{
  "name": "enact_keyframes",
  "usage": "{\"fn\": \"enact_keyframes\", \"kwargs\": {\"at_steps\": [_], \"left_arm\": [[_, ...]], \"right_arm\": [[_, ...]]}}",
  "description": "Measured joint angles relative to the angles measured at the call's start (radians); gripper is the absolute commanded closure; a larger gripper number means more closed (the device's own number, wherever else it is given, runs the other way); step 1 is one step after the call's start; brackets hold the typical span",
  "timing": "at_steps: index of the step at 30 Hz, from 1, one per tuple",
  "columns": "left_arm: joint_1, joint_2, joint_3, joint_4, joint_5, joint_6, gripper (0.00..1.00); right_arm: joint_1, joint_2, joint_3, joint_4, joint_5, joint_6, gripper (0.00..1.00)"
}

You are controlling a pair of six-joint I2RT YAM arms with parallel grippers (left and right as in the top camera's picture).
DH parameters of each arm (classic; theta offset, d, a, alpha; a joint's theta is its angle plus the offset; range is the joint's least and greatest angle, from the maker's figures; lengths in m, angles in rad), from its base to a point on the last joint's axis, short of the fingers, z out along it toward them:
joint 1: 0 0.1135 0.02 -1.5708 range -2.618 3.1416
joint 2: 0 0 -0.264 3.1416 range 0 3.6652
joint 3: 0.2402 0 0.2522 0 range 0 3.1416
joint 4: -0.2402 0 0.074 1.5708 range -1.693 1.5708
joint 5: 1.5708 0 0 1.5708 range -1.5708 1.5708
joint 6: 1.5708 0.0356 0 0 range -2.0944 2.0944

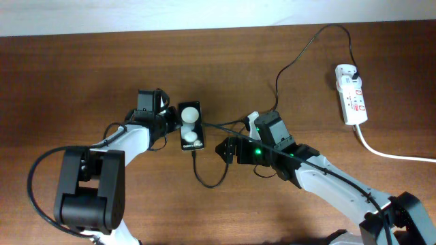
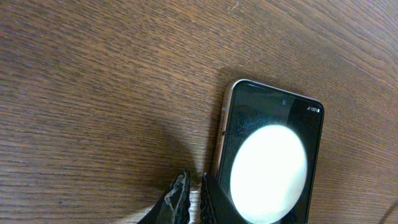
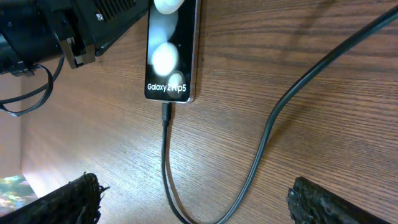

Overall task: Plug charger to phone and switch on socket
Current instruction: 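Open the left gripper and withdraw it from the phone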

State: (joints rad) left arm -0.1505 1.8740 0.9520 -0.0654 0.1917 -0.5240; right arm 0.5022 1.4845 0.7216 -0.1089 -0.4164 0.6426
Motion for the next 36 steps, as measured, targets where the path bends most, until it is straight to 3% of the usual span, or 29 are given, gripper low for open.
{"fn": "enact_keyframes", "kwargs": {"at_steps": [3, 9, 15, 17, 18, 20, 23, 25, 36], "left_arm": [[0.0, 0.0, 0.0, 0.0, 0.003, 0.0, 0.87], [0.027, 0.0, 0.0, -0.009, 0.007, -0.004, 0.96], [0.161, 0.0, 0.0, -0.035, 0.121, -0.007, 0.89], [0.202, 0.0, 0.0, -0.046, 0.179, -0.008, 0.73], [0.212, 0.0, 0.0, -0.047, 0.197, -0.01, 0.7], [0.223, 0.0, 0.0, -0.048, 0.227, -0.014, 0.42], [0.223, -0.002, 0.005, -0.035, 0.269, -0.013, 0.13], [0.223, -0.01, 0.013, -0.029, 0.286, -0.015, 0.01], [0.223, -0.015, 0.017, -0.025, 0.295, -0.014, 0.01]], "right_arm": [[0.0, 0.0, 0.0, 0.0, 0.0, 0.0, 0.01], [0.0, 0.0, 0.0, 0.0, 0.0, 0.0, 0.01], [0.0, 0.0, 0.0, 0.0, 0.0, 0.001, 0.01], [0.0, 0.0, 0.0, 0.0, 0.0, 0.0, 0.01], [0.0, 0.0, 0.0, 0.0, 0.0, 0.0, 0.01], [0.0, 0.0, 0.0, 0.0, 0.0, 0.0, 0.02], [0.0, 0.0, 0.0, 0.0, 0.0, 0.0, 0.01], [0.0, 0.0, 0.0, 0.0, 0.0, 0.0, 0.01], [0.0, 0.0, 0.0, 0.0, 0.0, 0.0, 0.01]]}}
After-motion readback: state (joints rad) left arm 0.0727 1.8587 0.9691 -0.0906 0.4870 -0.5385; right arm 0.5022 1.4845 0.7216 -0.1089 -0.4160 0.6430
